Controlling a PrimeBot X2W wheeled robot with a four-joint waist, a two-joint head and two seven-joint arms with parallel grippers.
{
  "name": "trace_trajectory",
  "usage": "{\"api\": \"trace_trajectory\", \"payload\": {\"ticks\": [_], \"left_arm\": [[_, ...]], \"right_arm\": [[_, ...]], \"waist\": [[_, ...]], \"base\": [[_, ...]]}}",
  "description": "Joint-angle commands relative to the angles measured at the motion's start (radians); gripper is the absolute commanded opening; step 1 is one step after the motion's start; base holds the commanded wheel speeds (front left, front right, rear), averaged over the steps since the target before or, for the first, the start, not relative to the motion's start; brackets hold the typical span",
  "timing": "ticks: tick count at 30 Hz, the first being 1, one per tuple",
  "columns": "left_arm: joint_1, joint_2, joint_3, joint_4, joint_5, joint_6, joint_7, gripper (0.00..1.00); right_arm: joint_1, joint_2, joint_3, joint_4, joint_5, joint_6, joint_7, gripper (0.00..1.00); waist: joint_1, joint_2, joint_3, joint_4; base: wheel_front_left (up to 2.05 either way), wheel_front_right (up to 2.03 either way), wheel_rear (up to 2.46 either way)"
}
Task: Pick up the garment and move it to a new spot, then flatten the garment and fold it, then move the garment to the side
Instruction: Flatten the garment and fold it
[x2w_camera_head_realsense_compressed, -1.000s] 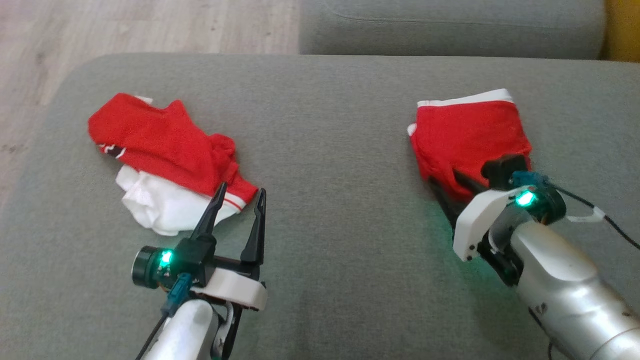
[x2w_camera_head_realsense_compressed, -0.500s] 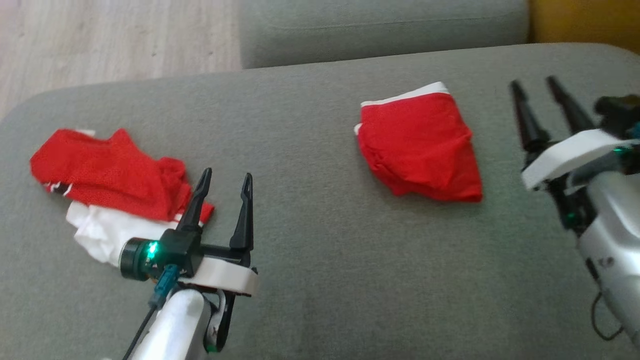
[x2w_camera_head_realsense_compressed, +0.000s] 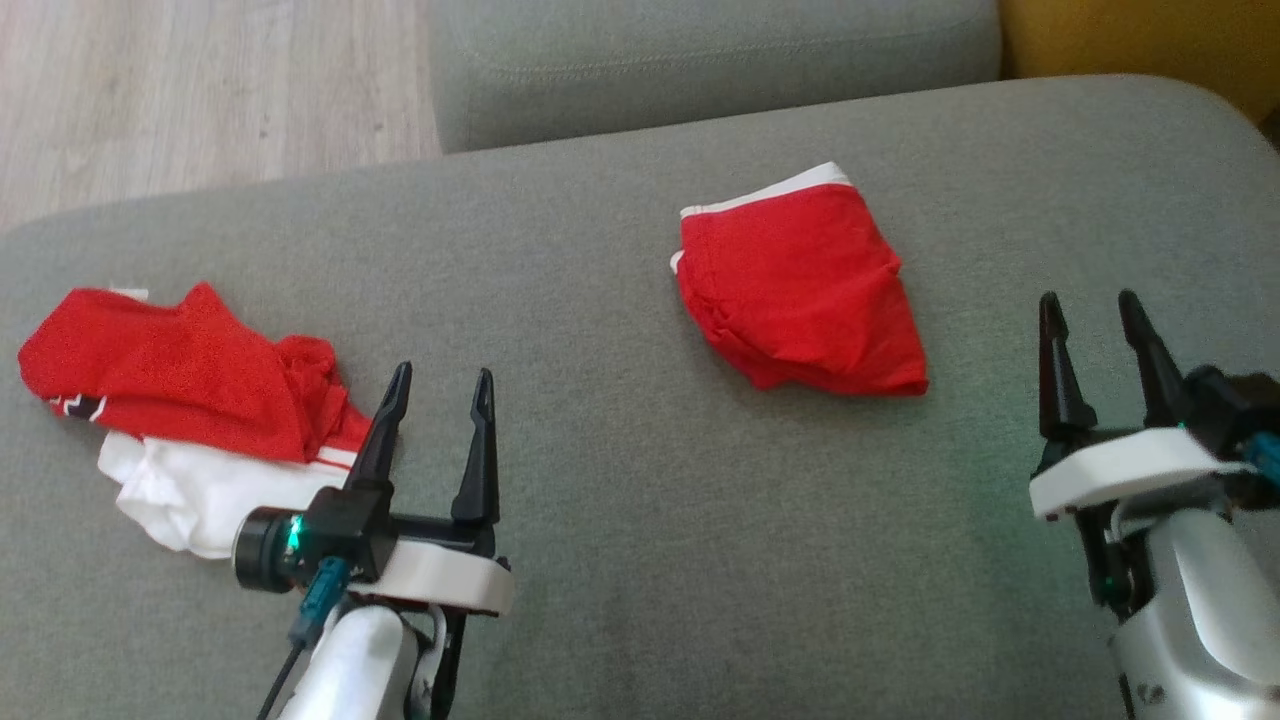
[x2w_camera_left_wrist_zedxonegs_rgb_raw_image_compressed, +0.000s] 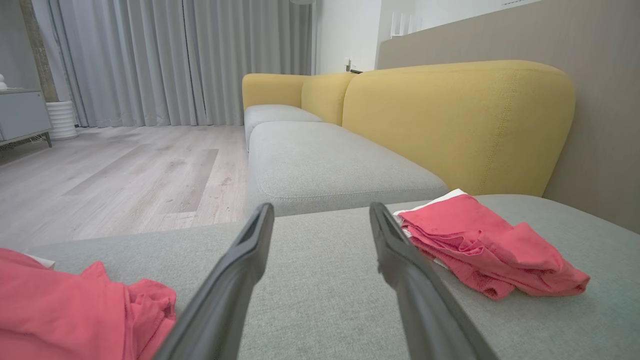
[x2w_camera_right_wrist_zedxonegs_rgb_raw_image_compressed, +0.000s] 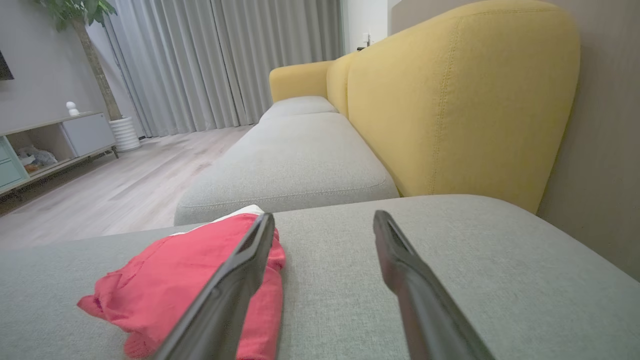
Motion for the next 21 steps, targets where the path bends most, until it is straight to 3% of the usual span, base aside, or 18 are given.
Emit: {"api": "trace_trajectory", "payload": {"ticks": [1,3,4,5,13,21], "left_arm": [[-0.038,0.003,0.043,-0.037,0.008,-0.004,-0.009,1.0],[-0.046,0.002,0.043,-0.041,0.016,-0.01,-0.009,1.0],[-0.052,0.001,0.043,-0.042,0.02,-0.014,-0.009,1.0],[-0.06,0.001,0.043,-0.044,0.024,-0.017,-0.009,1.0],[-0.125,-0.005,0.033,-0.04,0.046,-0.043,-0.009,1.0],[-0.168,-0.027,0.004,-0.029,0.057,-0.061,-0.009,1.0]], "right_arm": [[-0.045,-0.001,0.006,-0.057,-0.019,-0.002,0.004,1.0],[-0.046,0.015,-0.009,-0.087,-0.05,-0.002,0.031,0.98],[-0.051,0.02,-0.016,-0.098,-0.062,-0.002,0.046,0.29],[-0.059,0.023,-0.02,-0.107,-0.075,-0.002,0.06,0.0],[-0.219,0.041,-0.031,-0.056,-0.158,-0.002,0.168,0.0],[-0.439,0.061,-0.114,0.223,-0.245,-0.002,0.17,0.0]], "waist": [[0.0001,-0.0001,0.012,0.007],[0.0001,-0.0001,0.034,0.019],[0.0001,-0.0001,0.048,0.026],[0.0001,-0.0001,0.063,0.035],[0.0001,-0.0001,0.201,0.118],[0.0001,-0.0001,0.282,0.21]], "base": [[0.0,0.0,0.0],[0.0,0.0,0.0],[0.0,0.0,0.0],[0.0,0.0,0.0],[0.0,0.0,0.0],[0.0,0.0,0.0]]}}
